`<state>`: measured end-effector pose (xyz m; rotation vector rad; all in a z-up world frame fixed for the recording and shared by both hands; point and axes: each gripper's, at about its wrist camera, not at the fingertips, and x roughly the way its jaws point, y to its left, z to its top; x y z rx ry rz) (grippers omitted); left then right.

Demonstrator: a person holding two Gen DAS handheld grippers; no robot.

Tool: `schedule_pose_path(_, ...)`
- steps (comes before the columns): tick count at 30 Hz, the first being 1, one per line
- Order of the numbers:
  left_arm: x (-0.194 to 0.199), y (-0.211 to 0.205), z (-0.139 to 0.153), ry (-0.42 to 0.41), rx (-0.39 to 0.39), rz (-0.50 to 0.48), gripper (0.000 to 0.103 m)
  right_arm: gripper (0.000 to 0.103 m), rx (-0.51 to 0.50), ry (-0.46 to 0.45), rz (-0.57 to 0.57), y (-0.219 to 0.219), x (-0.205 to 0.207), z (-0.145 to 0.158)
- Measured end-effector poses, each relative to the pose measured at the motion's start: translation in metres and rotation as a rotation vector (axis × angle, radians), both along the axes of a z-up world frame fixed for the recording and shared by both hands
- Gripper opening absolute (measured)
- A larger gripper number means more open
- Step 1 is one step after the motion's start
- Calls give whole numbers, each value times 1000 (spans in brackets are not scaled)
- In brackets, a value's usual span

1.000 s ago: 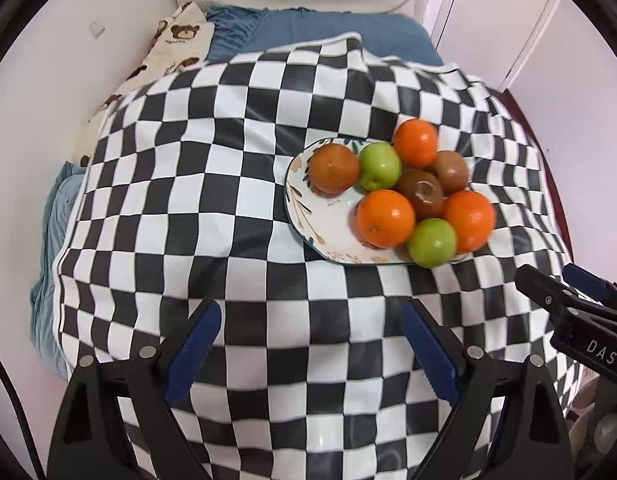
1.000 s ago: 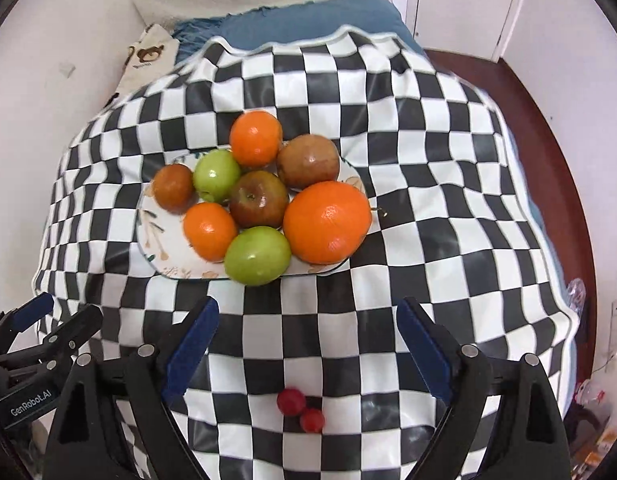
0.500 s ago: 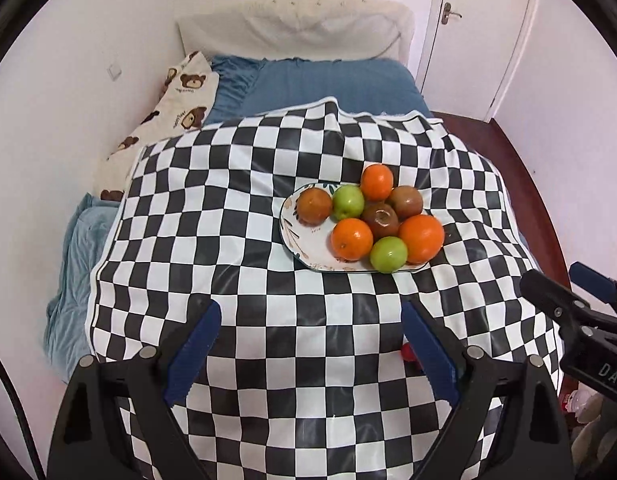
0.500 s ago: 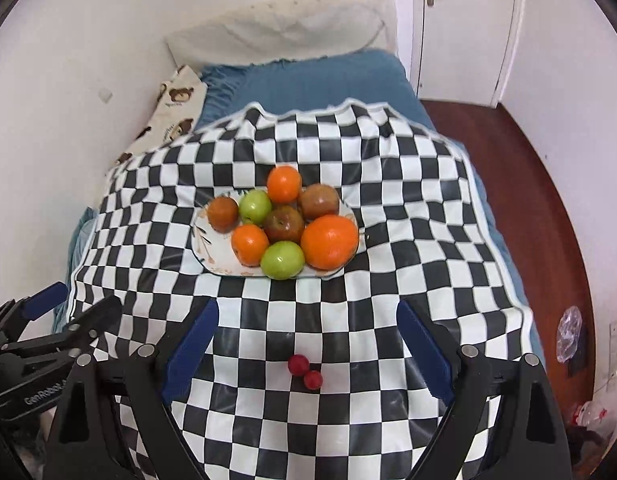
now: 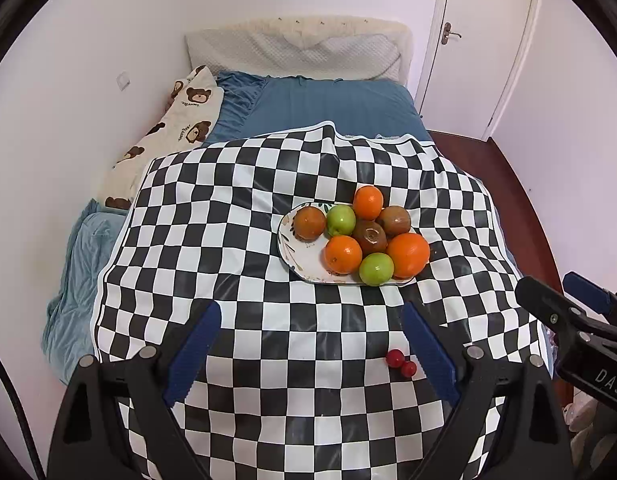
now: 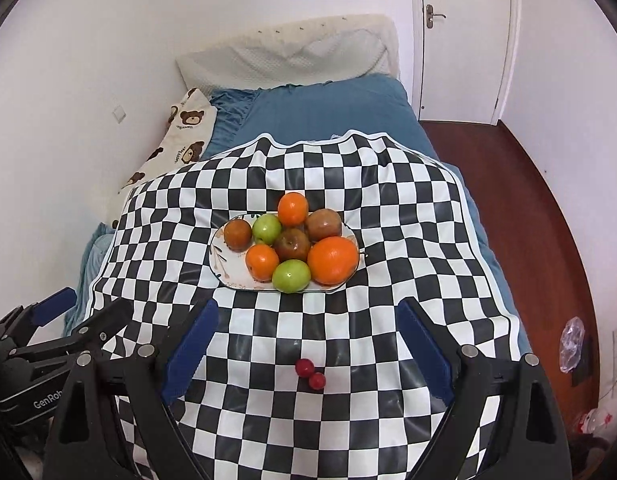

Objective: Organize fruits
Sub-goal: 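Lift both open tools back from the plate, then grasp one red cherry tomato with the left tool while the right tool grasps the other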

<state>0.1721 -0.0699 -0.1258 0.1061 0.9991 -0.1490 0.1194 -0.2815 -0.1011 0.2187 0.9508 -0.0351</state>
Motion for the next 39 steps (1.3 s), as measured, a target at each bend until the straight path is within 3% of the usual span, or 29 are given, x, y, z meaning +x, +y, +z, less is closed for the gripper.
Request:
schedule_pose_path(6, 11, -7, -19, 53, 9, -2, 92, 93, 35, 57, -16, -9, 8, -23)
schedule_pose_path(8, 18, -13, -34, 88, 33, -31, 101, 93, 45, 96, -22, -14, 13, -40)
schedule_pose_path(11, 26, -16, -57, 114, 58, -34, 102, 93, 74, 169, -20, -19, 21, -75)
schedule_pose_path(17, 43, -15, -115, 235, 88, -23, 102, 92, 164, 350, 32, -17, 33, -174)
schedule_pose_path(18, 44, -16, -125, 252, 94, -25, 102, 90, 183, 372, 45, -14, 33, -192)
schedule_pose_path(21, 45, -17, -148, 304, 110, -27, 102, 68, 221, 429, 61, -7, 34, -231)
schedule_pose_path(23, 45, -18, -157, 329, 118, -25, 102, 67, 249, 455, 69, -3, 34, -252)
schedule_pose_path(26, 43, -19, -168, 353, 121, -23, 102, 62, 269, 453, 66, 1, 32, -269)
schedule_pose_path(31, 45, -26, -180, 391, 103, -41, 102, 41, 244, 412, 85, 4, 29, -271)
schedule_pose_path(34, 50, -38, -192, 443, 37, -58, 102, 28, 245, 399, 89, -1, 27, -270)
schedule_pose_path(39, 62, -61, -219, 556, -100, -90, 101, 28, 239, 389, 69, -26, 20, -261)
